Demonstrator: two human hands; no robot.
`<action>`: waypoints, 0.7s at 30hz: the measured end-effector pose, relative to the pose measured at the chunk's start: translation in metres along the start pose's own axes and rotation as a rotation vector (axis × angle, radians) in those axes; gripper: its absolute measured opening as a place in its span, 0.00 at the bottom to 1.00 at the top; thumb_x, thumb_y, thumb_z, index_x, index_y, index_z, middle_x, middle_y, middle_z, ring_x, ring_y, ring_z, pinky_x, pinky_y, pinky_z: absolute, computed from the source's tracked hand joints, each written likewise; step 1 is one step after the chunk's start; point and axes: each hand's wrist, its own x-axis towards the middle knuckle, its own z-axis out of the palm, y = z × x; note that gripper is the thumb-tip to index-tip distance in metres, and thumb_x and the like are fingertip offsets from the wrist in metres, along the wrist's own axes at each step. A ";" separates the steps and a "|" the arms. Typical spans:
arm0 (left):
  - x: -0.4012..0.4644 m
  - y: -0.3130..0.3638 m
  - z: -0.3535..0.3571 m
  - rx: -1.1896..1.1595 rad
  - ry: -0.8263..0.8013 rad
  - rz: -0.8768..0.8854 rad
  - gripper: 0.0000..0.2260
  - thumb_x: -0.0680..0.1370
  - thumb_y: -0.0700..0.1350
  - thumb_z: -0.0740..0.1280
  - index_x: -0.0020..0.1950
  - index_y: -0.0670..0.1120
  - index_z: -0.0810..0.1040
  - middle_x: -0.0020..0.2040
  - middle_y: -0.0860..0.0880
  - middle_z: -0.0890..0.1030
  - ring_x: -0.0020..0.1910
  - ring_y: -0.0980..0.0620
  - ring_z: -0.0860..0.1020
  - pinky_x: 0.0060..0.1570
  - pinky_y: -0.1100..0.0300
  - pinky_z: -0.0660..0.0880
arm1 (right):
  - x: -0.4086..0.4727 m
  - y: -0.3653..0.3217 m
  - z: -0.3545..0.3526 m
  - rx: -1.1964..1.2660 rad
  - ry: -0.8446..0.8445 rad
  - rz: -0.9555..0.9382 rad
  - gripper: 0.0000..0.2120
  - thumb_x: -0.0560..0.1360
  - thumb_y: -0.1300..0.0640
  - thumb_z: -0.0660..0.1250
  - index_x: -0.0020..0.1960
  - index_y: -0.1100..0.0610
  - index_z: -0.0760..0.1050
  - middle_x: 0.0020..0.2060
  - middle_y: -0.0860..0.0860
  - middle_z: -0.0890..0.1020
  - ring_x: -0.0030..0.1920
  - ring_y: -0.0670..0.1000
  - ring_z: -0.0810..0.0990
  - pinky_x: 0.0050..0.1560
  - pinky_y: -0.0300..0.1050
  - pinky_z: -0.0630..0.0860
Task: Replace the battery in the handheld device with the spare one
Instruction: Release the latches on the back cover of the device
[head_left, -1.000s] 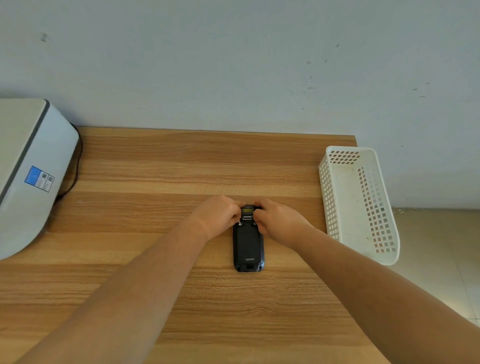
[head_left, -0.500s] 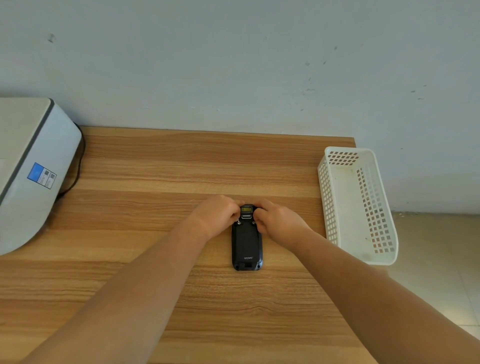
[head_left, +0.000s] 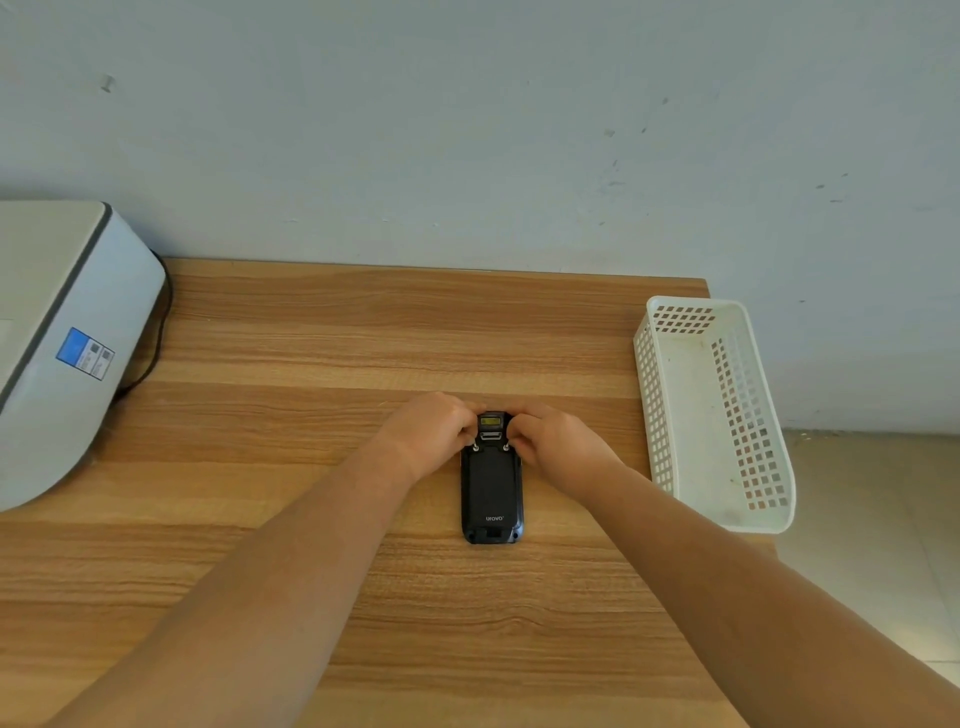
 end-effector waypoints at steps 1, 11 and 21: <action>0.000 0.000 0.000 -0.005 -0.002 -0.005 0.08 0.80 0.41 0.65 0.53 0.44 0.84 0.70 0.53 0.74 0.64 0.53 0.76 0.65 0.55 0.72 | 0.001 0.000 -0.001 -0.016 -0.003 -0.004 0.09 0.80 0.57 0.62 0.55 0.58 0.79 0.61 0.52 0.78 0.51 0.56 0.81 0.52 0.52 0.79; 0.001 0.000 -0.001 -0.005 -0.002 -0.014 0.08 0.79 0.41 0.65 0.52 0.43 0.84 0.71 0.53 0.74 0.65 0.54 0.75 0.64 0.57 0.71 | 0.003 -0.003 0.004 -0.035 0.096 -0.065 0.06 0.78 0.60 0.66 0.49 0.62 0.79 0.52 0.55 0.81 0.41 0.58 0.82 0.40 0.54 0.81; 0.004 0.003 -0.005 0.032 -0.020 -0.024 0.08 0.79 0.42 0.65 0.51 0.44 0.84 0.70 0.54 0.75 0.61 0.52 0.78 0.62 0.54 0.74 | 0.002 -0.005 -0.003 0.019 0.014 0.023 0.08 0.80 0.57 0.63 0.53 0.59 0.79 0.61 0.50 0.77 0.53 0.53 0.80 0.54 0.49 0.78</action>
